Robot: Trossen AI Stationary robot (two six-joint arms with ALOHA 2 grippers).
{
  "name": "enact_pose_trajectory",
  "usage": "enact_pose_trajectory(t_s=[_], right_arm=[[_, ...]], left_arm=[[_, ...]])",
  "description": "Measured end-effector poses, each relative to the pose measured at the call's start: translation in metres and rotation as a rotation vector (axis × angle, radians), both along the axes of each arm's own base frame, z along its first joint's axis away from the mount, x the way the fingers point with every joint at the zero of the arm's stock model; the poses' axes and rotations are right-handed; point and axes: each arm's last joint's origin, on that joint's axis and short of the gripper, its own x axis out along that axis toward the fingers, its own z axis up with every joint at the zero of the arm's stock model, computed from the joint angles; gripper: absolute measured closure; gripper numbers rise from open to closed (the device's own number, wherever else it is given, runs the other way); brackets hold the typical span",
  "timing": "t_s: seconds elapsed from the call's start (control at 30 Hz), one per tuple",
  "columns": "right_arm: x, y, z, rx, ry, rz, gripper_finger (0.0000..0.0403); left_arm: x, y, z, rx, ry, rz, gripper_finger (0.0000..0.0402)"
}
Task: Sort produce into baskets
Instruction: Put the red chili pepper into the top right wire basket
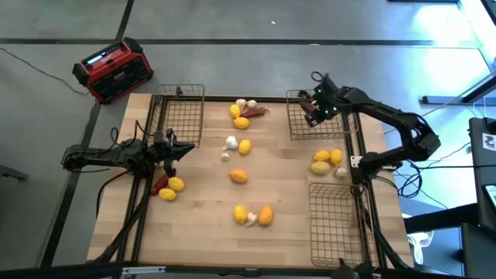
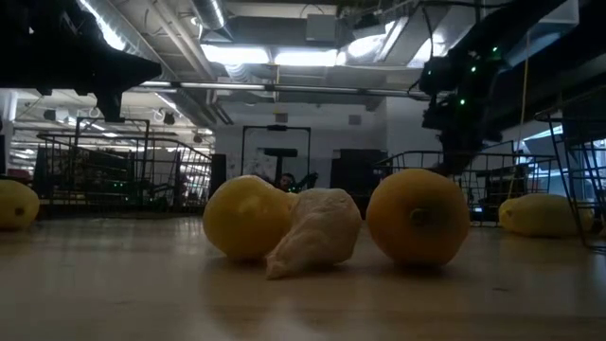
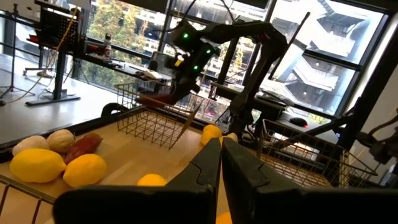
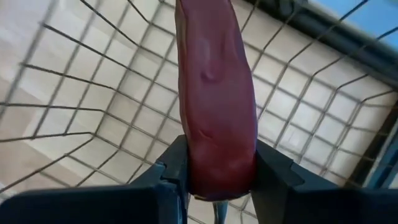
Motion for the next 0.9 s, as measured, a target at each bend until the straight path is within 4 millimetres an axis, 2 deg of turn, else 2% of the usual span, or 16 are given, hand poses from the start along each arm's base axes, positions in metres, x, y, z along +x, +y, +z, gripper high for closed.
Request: enact_pose_trajectory(t_s=[0.63, 0.9], right_arm=[[0.013, -0.013, -0.038, 0.144, 0.046, -0.137, 0.0292], [0.013, -0.014, -0.039, 0.135, 0.071, -0.130, 0.0292]], left_arm=[[0.000, 0.000, 0.000, 0.031, 0.009, 0.003, 0.0389], [0.000, 0.000, 0.000, 0.031, 0.008, 0.003, 0.0389]])
